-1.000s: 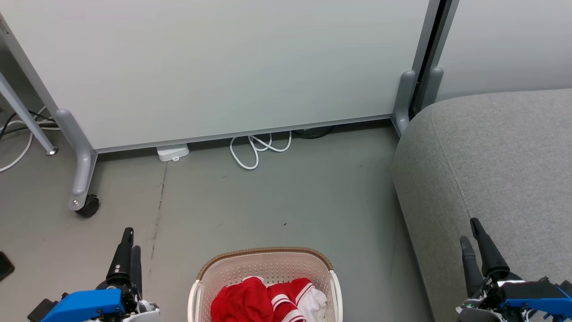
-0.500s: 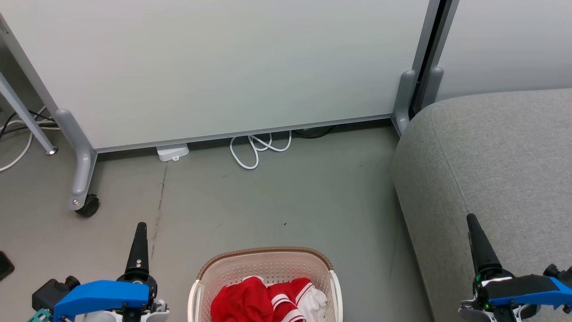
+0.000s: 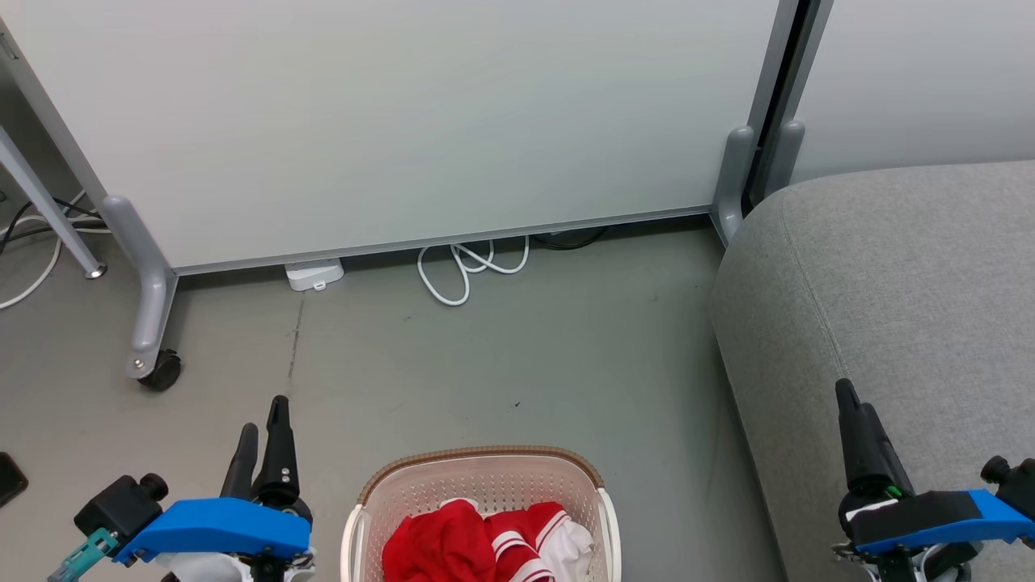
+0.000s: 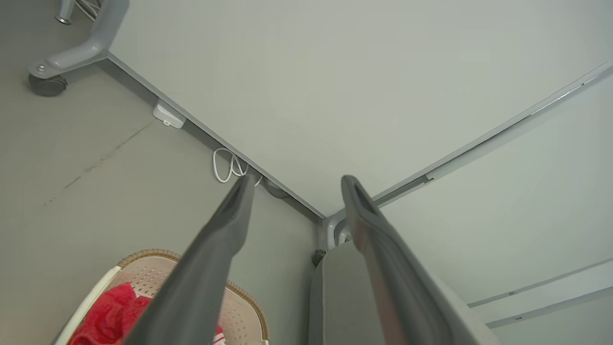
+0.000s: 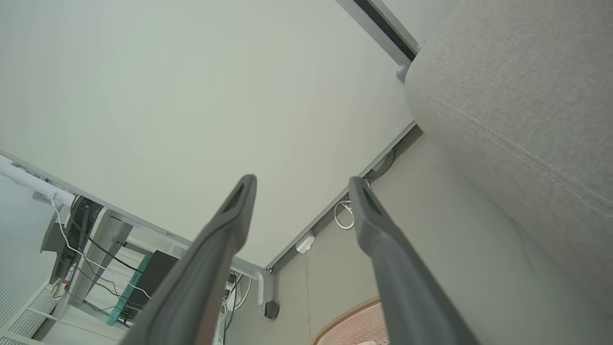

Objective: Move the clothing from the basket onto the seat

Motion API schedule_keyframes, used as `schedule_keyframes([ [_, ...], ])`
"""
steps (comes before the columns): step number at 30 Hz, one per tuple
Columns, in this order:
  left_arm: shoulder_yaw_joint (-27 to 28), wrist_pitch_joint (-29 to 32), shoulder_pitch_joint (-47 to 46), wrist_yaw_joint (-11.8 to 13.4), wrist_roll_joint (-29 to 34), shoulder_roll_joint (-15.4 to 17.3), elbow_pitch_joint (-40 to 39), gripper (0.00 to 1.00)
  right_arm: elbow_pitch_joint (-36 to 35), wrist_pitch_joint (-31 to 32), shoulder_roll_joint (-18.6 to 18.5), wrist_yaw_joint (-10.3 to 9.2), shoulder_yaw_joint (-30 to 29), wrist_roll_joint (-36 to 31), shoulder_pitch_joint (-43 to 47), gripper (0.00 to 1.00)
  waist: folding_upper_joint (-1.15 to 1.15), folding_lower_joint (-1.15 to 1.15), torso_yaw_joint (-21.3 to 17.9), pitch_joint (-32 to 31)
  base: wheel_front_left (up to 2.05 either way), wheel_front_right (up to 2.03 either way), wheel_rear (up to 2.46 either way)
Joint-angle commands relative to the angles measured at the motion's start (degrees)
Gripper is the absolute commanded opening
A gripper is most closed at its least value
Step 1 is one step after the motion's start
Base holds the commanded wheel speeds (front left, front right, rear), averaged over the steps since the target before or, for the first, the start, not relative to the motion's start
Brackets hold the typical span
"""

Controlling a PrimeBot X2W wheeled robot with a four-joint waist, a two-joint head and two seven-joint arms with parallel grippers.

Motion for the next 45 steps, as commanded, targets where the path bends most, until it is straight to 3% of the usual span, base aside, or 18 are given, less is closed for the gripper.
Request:
schedule_keyframes([
  [1,-0.75,-0.86,-1.82,0.41,3.08,0.76,-1.00,1.00,-1.00,-0.91,-0.39,0.13,0.07,-3.56,-0.45,1.00,0.00,0.00,0.04,0.01,0.00,0.00,0.00],
  [28,-5.84,-5.55,-2.45,2.45,21.70,2.80,-0.58,1.00,-0.98,-5.07,-0.57,0.15,0.37,-24.60,-0.54,1.00,0.00,0.00,0.65,0.40,0.00,0.00,0.00],
  [45,-6.80,-8.07,-2.19,2.94,30.79,2.35,-0.93,1.00,-1.06,-7.07,-0.66,0.18,0.32,-35.74,-0.31,1.00,0.00,0.00,0.75,0.80,0.00,0.00,0.00],
])
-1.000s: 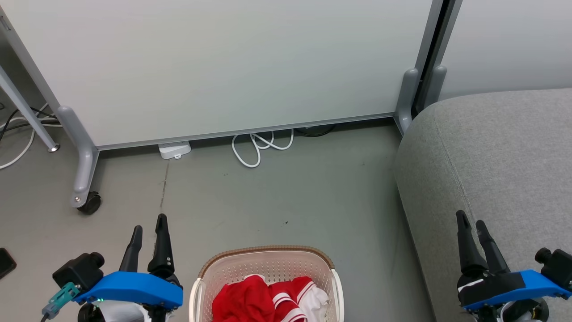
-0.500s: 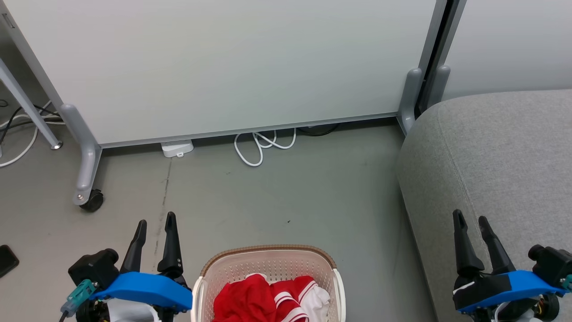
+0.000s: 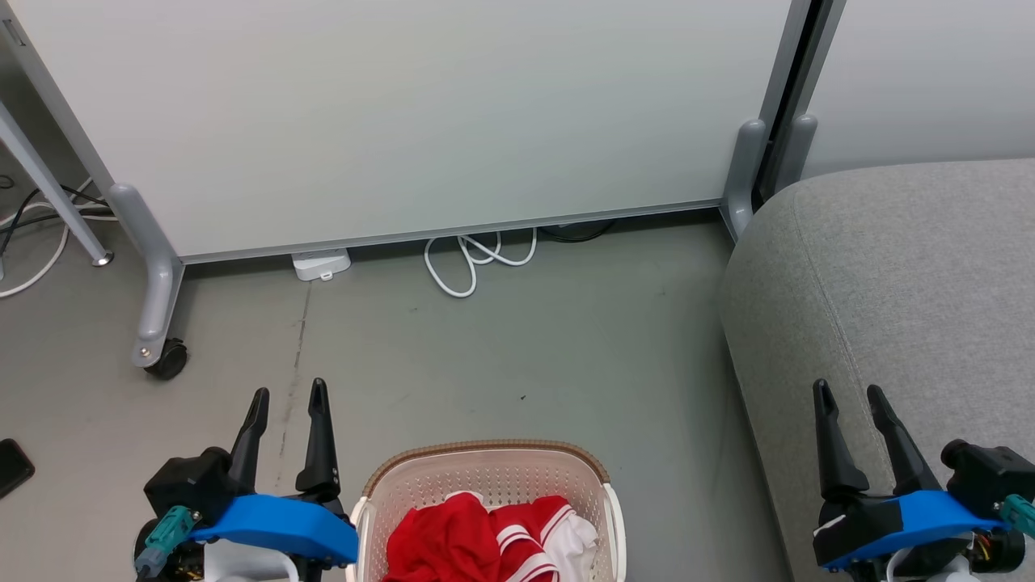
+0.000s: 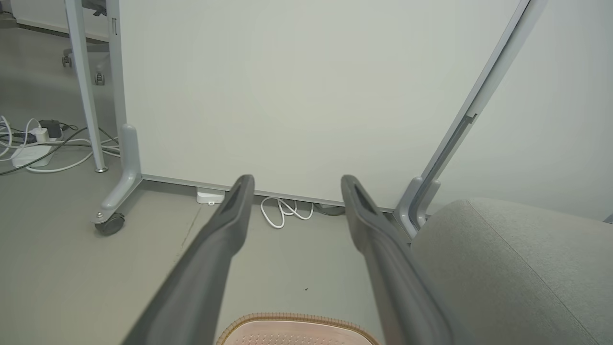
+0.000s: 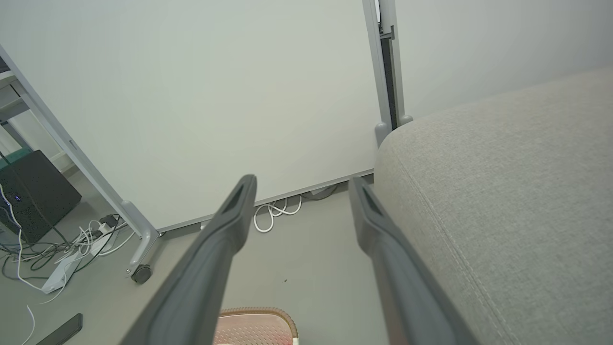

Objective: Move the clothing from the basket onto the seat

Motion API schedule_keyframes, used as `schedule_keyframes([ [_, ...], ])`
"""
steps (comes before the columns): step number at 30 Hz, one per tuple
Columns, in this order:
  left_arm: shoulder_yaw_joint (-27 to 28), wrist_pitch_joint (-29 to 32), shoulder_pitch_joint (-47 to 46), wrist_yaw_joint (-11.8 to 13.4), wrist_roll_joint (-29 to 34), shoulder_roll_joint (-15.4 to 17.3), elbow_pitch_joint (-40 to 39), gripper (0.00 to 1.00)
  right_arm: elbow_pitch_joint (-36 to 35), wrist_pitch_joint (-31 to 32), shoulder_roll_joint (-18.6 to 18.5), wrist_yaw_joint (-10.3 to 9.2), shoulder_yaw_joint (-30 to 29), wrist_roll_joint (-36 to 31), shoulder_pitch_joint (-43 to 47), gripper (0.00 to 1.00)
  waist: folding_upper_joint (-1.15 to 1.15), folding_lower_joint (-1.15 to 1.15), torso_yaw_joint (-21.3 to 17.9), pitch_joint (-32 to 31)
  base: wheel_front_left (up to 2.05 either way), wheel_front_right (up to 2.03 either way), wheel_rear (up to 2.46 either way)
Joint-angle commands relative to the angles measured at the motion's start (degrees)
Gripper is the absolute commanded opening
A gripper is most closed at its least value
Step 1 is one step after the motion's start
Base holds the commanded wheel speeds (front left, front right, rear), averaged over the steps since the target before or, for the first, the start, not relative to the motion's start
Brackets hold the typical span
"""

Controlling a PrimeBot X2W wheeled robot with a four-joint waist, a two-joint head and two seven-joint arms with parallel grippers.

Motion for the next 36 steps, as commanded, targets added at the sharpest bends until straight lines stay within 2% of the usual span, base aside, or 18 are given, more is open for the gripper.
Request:
schedule_keyframes([
  [1,-0.26,-0.55,-1.09,0.28,1.83,0.24,-0.66,1.00,-0.67,-0.55,-0.46,0.11,0.03,-1.92,-0.31,1.00,0.00,0.00,0.01,0.02,0.00,0.00,0.00],
  [8,0.35,-1.48,-0.69,0.54,4.66,-0.14,-0.13,1.00,-0.57,-1.37,-0.50,0.12,0.09,-5.74,-0.31,1.00,0.00,0.00,0.08,0.07,0.00,0.00,0.00],
  [20,0.78,-2.94,-0.87,-1.22,8.97,-0.82,2.14,1.00,-0.31,-2.80,-0.52,0.14,-0.02,-11.92,-0.14,1.00,0.00,0.00,0.42,0.03,0.00,0.00,0.00],
  [36,1.40,-4.72,-0.93,-1.87,15.64,-1.35,3.19,1.00,-0.39,-4.63,-0.55,0.15,-0.16,-19.17,0.24,1.00,0.00,0.00,0.28,0.06,0.00,0.00,0.00],
])
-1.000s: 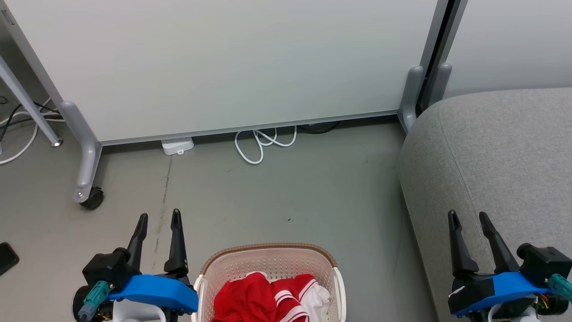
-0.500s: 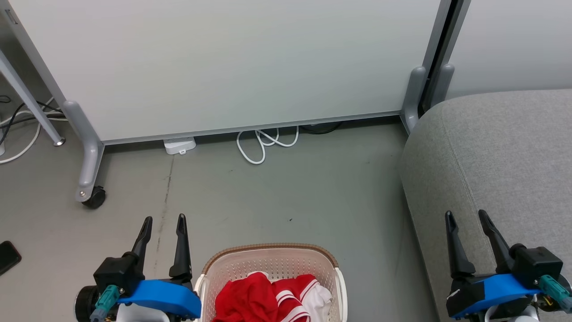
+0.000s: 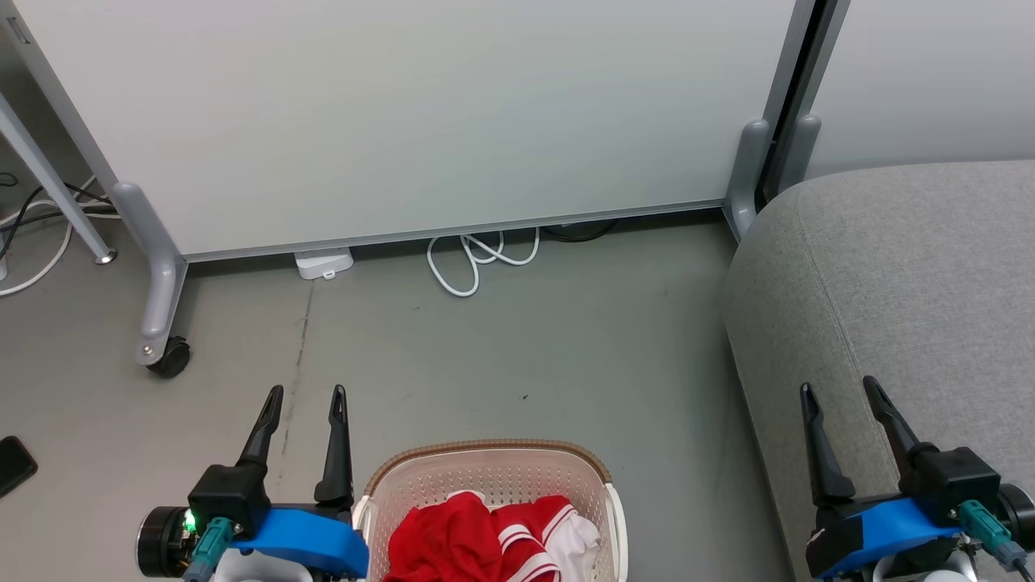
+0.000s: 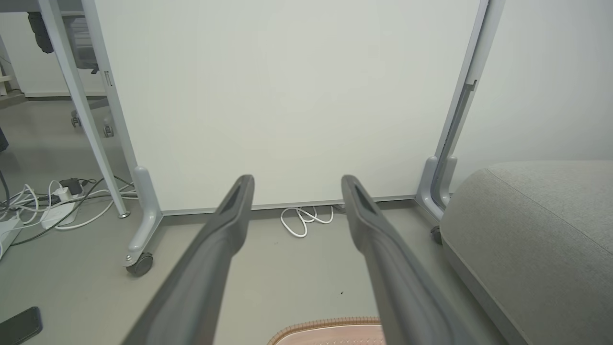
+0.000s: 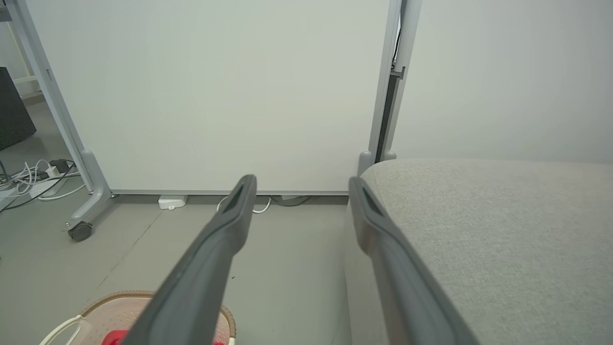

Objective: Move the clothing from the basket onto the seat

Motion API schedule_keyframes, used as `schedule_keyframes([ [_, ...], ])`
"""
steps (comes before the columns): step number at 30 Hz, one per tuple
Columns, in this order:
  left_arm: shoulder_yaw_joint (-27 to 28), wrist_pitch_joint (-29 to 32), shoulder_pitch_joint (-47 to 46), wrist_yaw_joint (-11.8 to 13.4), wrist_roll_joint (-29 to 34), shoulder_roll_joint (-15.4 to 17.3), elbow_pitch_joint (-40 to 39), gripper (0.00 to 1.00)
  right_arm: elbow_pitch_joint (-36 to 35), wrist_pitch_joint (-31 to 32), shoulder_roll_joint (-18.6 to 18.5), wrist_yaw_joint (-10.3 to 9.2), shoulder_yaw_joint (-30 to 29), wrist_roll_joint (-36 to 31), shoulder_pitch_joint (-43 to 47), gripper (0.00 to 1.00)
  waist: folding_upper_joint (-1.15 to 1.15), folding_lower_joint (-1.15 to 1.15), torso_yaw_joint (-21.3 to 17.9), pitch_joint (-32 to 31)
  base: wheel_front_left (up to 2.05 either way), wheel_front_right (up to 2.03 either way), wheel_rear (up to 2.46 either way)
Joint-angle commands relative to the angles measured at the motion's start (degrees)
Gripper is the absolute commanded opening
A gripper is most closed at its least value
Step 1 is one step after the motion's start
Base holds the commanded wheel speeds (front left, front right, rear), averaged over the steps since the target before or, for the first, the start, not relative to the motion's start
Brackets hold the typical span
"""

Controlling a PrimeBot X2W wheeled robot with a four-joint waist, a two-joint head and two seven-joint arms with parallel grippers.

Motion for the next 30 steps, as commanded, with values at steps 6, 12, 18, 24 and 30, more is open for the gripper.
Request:
schedule_keyframes([
  [6,0.30,-1.05,-0.61,-0.25,3.23,-0.05,0.27,1.00,-0.45,-1.05,-0.34,0.14,-0.06,-3.34,0.43,1.00,0.00,0.00,0.06,0.02,0.00,0.00,0.00],
  [12,0.43,-1.45,-0.68,-0.48,4.76,-0.26,0.51,1.00,-0.56,-1.41,-0.35,0.14,-0.05,-4.87,0.55,1.00,0.00,0.00,0.10,0.15,0.00,0.00,0.00],
  [18,0.75,-1.45,-0.58,-0.74,5.04,-0.42,0.53,1.00,-0.54,-1.48,-0.34,0.14,0.02,-4.66,0.60,1.00,0.00,0.00,-0.04,0.18,0.00,0.00,0.00],
  [24,1.04,-1.45,-0.65,-1.00,5.16,-0.59,0.75,1.00,-0.57,-1.48,-0.33,0.14,0.12,-4.37,0.34,1.00,0.00,0.00,-0.27,0.68,0.00,0.00,0.00],
  [30,1.09,-1.40,-1.37,-0.90,5.68,-0.12,2.93,1.00,-1.08,-1.62,-0.33,0.10,1.85,-3.98,-1.89,1.00,0.00,0.00,-2.90,3.89,0.00,0.00,0.00],
])
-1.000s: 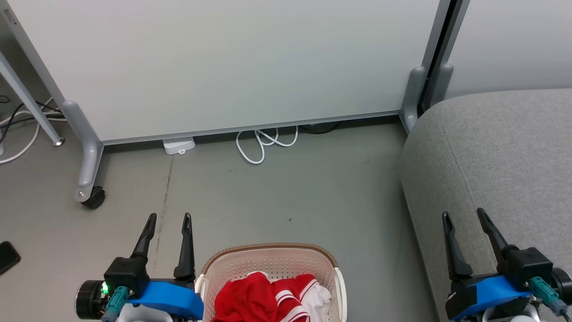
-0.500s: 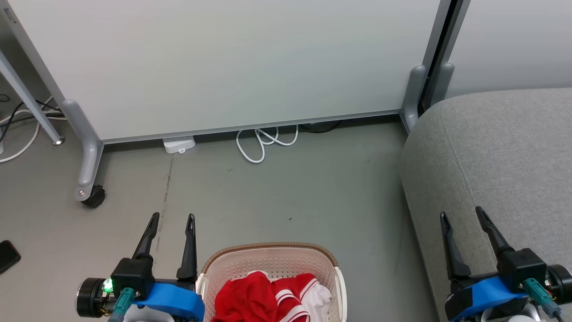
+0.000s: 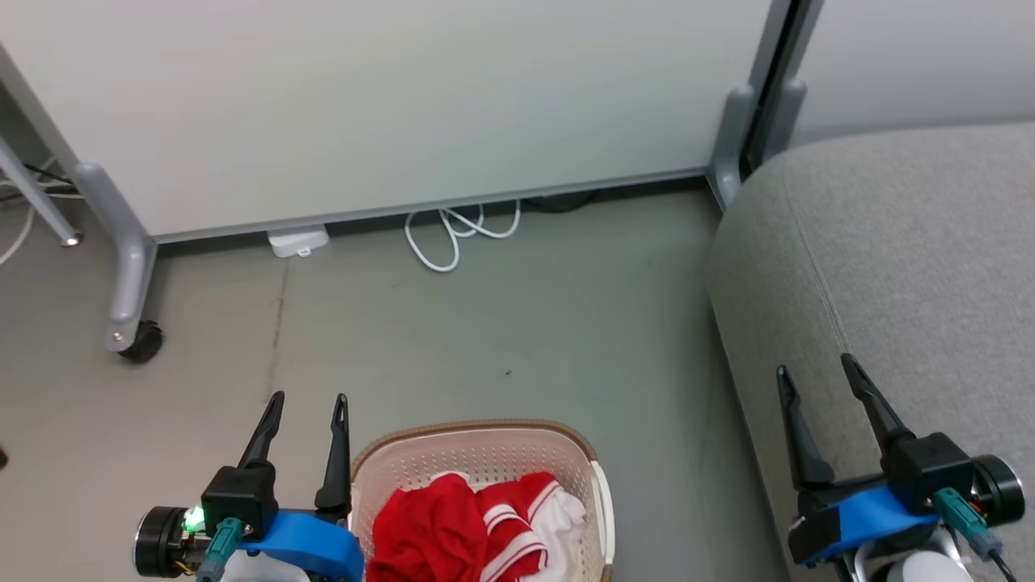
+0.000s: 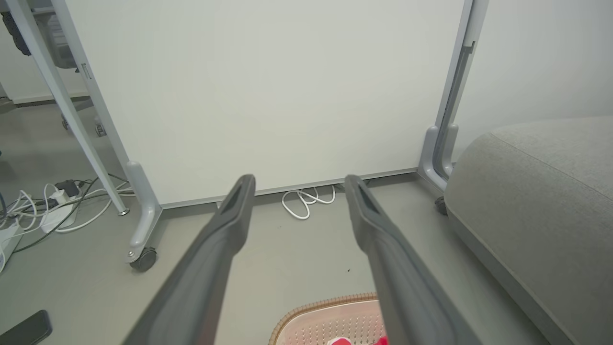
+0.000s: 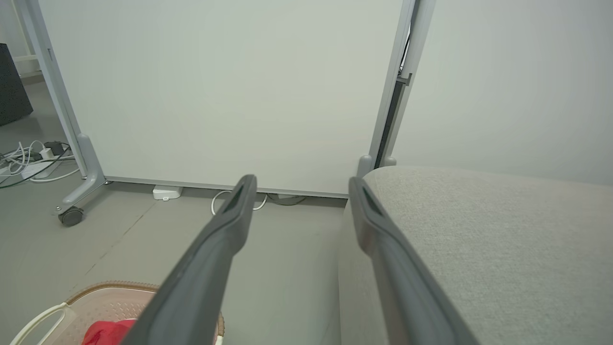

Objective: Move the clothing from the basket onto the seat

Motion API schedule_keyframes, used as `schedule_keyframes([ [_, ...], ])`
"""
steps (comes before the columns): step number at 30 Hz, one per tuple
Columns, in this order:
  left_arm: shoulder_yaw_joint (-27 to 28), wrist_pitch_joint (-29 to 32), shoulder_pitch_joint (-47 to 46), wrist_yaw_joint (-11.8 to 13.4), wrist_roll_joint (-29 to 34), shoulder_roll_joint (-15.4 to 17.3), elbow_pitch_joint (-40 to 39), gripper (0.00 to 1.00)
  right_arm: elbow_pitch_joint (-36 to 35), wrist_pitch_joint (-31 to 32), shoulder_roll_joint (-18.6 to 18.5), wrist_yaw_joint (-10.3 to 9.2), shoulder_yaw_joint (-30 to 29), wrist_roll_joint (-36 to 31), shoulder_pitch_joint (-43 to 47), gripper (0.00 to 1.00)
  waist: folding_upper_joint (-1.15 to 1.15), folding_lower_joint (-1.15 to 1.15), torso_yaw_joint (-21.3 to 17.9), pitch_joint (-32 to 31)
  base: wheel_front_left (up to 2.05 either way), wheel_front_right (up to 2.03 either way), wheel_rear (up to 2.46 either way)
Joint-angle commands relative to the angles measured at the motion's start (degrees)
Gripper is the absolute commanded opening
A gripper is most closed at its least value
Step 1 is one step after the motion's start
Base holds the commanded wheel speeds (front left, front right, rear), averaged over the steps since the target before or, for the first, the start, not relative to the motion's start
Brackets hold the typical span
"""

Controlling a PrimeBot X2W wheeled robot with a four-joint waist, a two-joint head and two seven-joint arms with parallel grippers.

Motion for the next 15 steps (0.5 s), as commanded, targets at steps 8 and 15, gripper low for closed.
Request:
schedule_keyframes([
  [8,-0.42,-0.04,-5.17,-0.52,1.07,2.31,8.57,1.00,-0.83,-0.95,-0.20,0.04,3.46,1.80,-5.16,1.00,0.00,0.00,-8.93,11.51,0.00,0.00,0.00],
  [15,-1.29,2.54,-12.16,-1.15,1.71,4.72,18.70,1.00,-1.24,-1.26,-0.17,0.03,5.29,3.86,-9.14,1.00,0.00,0.00,-14.32,21.87,0.00,0.00,0.00],
])
